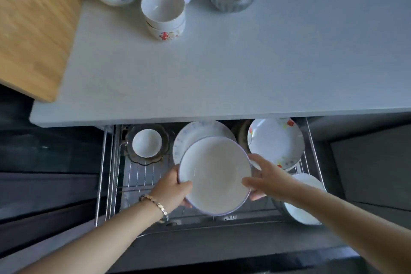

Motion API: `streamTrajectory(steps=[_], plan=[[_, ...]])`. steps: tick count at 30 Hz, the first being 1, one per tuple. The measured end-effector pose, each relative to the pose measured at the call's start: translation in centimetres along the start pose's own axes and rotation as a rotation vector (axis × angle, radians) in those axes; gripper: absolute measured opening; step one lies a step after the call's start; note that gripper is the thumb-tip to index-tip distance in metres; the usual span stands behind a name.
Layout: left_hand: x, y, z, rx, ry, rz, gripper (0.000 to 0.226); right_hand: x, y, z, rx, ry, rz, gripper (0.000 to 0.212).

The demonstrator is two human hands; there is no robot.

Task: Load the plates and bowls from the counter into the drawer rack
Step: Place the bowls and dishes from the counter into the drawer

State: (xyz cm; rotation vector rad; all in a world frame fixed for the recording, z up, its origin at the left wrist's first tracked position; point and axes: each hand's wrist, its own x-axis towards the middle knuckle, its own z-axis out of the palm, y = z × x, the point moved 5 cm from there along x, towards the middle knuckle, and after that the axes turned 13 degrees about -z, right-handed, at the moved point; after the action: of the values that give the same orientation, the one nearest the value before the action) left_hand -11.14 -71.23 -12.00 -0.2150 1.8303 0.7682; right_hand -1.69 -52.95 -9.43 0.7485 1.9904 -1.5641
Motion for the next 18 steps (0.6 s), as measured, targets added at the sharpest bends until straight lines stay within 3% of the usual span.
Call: streamTrajectory(steps=[2,9,18], plan=[[1.8,-2.2,3.9,0.006,-0.011,-0.092,0.027,0.1,4.1,-0.4,-0.141,0.031,0.051,0.032],[8.6,-6.3,13.1,0.171,-0.013,-0.211,0.043,4.6,14.6,-0.2,-0.415,-0.037,0.226,0.044],[15.9,-7.2,17.9,0.299,0.006,-0.290,0.043,9.7,20.1,-0.5,-0.493,0.044,0.332,0.041]])
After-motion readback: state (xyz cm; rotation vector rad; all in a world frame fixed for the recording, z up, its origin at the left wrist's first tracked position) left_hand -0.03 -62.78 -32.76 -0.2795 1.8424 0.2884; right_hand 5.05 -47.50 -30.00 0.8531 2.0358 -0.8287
